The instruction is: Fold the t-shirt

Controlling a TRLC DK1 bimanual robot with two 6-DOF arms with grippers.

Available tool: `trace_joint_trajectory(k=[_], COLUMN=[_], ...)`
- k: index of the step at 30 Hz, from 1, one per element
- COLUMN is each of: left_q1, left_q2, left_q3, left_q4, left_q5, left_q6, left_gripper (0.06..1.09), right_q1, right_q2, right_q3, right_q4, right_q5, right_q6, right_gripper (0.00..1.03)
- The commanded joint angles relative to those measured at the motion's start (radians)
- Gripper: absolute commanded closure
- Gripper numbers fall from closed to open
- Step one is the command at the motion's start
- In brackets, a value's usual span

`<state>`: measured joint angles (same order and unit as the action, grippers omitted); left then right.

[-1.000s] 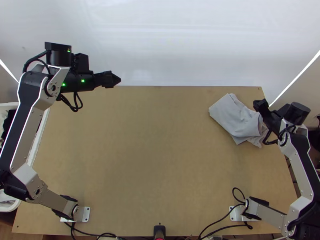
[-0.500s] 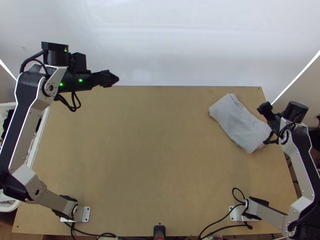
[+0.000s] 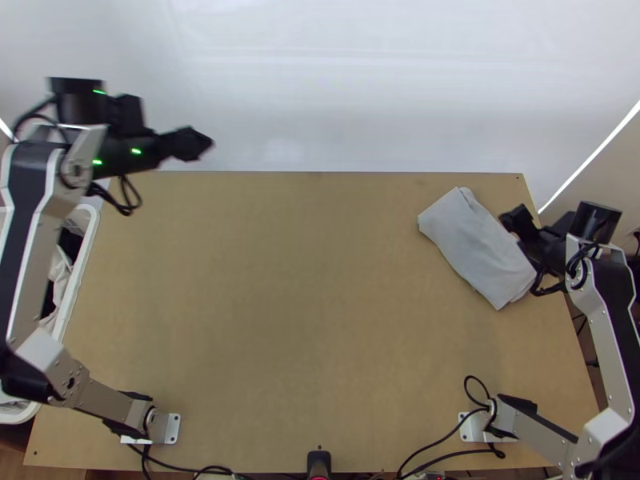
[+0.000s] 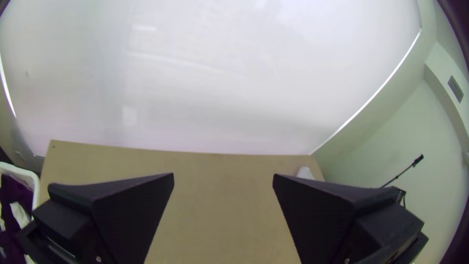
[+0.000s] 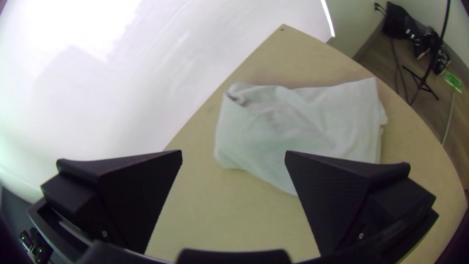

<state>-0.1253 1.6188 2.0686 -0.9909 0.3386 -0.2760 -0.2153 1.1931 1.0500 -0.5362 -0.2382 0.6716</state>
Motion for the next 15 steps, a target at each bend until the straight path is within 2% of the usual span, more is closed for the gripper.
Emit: trace_joint_trajectory(k=[1,3,4,6,9,12,15], left_q1=[0.087,0.102,0.116,0.148,0.148,0.147,0.148], left_q2=[-0.092,-0.165,-0.217,-0.373,-0.608,-0.774,-0.939], left_q3=[0.053,0.016,-0.031,-0.229,-0.521,-0.677,-0.834], left_q4=[0.034,0.078,0.117,0.316,0.561,0.597,0.643], left_q5=[-0.177,-0.274,-0.294,-0.314,-0.369,-0.417,-0.452], left_q6=[0.07,0.097,0.107,0.12,0.167,0.169,0.195], left_gripper=[0.1,0.1,0.1,0.1,0.1,0.1,0.1], right_q1=[0.139,0.26,0.312,0.389,0.402,0.402,0.402], right_q2=[-0.116,-0.202,-0.236,-0.279,-0.333,-0.406,-0.521], right_q3=[0.073,0.087,0.093,0.122,0.154,0.154,0.111], right_q4=[0.01,0.076,0.107,0.124,0.122,0.153,0.211], right_q5=[-0.07,0.086,0.152,0.241,0.254,0.306,0.31], right_q6=[-0.021,-0.141,-0.214,-0.28,-0.325,-0.429,-0.538], right_gripper=[0.05,0.05,0.05,0.05,0.05,0.05,0.05])
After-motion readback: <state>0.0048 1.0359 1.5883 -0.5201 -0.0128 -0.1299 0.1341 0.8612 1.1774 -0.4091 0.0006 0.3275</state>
